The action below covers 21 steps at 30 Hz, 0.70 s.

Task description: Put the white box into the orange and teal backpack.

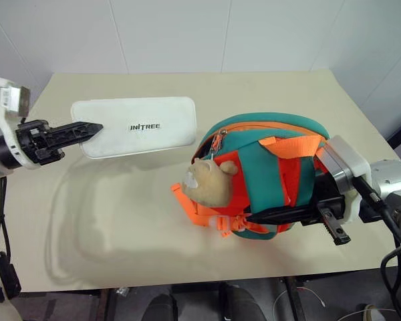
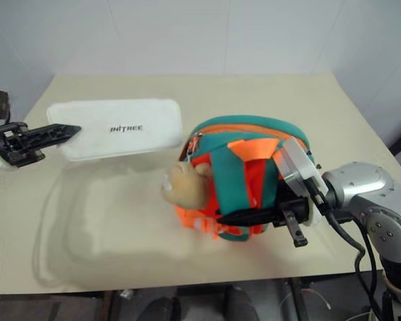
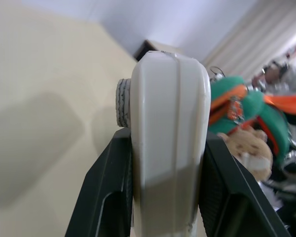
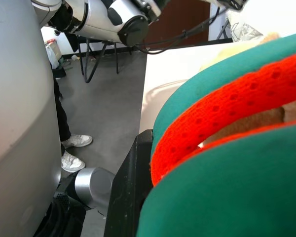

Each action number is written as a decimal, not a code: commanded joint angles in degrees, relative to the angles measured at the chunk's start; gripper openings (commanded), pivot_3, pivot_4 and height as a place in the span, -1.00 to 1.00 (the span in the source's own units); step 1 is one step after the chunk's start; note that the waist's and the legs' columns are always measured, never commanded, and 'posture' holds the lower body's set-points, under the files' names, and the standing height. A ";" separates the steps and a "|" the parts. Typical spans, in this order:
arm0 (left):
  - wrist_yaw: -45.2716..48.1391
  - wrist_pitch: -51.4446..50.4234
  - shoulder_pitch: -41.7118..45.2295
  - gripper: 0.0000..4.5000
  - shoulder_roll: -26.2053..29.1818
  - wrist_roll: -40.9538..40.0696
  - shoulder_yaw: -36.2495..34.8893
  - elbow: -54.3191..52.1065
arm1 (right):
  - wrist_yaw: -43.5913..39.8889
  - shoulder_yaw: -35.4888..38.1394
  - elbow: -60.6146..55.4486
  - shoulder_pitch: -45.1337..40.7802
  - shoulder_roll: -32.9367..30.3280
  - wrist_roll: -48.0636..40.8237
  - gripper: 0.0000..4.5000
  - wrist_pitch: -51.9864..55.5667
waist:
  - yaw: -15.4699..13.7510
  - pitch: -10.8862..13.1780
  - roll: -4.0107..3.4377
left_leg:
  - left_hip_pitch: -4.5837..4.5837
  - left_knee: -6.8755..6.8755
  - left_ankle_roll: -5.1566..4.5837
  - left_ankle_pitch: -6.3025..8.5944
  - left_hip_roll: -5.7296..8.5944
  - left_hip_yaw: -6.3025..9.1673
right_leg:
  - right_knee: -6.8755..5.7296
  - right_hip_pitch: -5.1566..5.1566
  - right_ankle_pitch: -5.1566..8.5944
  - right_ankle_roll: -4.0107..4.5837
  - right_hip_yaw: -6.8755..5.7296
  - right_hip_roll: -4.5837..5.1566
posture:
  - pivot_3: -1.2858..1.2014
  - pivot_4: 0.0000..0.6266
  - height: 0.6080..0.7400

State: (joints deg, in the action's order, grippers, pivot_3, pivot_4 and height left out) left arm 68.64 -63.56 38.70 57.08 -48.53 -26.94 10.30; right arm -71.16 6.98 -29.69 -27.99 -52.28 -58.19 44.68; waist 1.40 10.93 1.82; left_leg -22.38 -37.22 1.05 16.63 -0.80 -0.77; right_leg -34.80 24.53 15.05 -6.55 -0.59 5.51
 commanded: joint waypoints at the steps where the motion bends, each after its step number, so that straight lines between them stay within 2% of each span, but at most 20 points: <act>1: 3.34 5.57 -1.77 -0.41 0.00 -2.74 -3.88 -4.92 | -2.38 2.35 0.74 0.52 -0.50 -0.47 -0.77 -2.25 | -0.07 0.00 0.00 | 0.00 -0.02 0.00 0.00 0.00 0.00 | -0.01 -0.01 0.00 0.00 -0.01 0.00 | 0.03 -0.52 1.00; 7: 6.16 12.09 -4.52 -0.41 -1.41 -4.02 -4.56 -8.58 | -4.37 1.85 3.24 1.18 -1.09 2.13 -0.77 -4.03 | -0.32 0.00 0.00 | 0.00 -0.13 0.00 0.00 0.02 -0.03 | -0.07 -0.05 0.00 0.00 -0.04 -0.02 | 0.03 -0.52 1.00; 12: 6.56 13.11 -5.04 -0.41 -1.04 -4.98 -3.94 -9.43 | -4.68 1.85 3.79 1.30 -1.11 3.28 -0.77 -4.63 | -0.72 0.00 0.00 | 0.00 -0.16 -0.01 0.00 0.02 -0.05 | -0.10 -0.05 0.00 0.00 -0.05 -0.06 | 0.03 -0.52 1.00; 21: 9.74 18.06 -6.42 -0.41 -0.19 -0.13 3.04 -8.69 | -4.28 1.21 3.81 0.72 -0.43 4.30 -0.77 -5.10 | -1.32 0.00 0.00 | 0.01 -0.19 -0.01 0.00 0.01 -0.11 | -0.13 -0.05 0.00 0.00 -0.05 -0.09 | 0.03 -0.52 1.00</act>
State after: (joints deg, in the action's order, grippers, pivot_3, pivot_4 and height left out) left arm 77.08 -47.61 32.17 55.58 -49.58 -24.61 2.57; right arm -75.24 7.20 -25.16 -26.55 -52.37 -53.87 40.49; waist 0.08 10.93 1.82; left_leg -22.36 -37.41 1.05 16.62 -0.78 -0.89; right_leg -34.93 24.47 15.05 -6.54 -0.64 5.42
